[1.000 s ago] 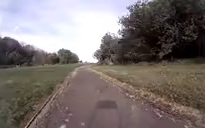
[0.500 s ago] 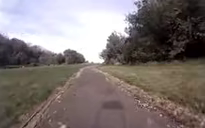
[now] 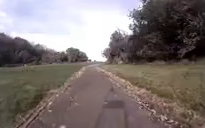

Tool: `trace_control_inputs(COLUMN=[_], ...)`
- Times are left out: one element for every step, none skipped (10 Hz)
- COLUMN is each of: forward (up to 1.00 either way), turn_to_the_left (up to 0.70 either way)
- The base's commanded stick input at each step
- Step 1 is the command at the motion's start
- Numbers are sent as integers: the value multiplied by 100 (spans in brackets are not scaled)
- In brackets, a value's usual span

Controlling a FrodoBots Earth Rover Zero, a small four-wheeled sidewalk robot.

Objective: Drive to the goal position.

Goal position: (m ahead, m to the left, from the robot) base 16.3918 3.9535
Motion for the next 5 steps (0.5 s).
trace_control_inputs(forward=[85, 85, 85, 85, 85], turn_to_the_left=[34, 34, 34, 34, 34])
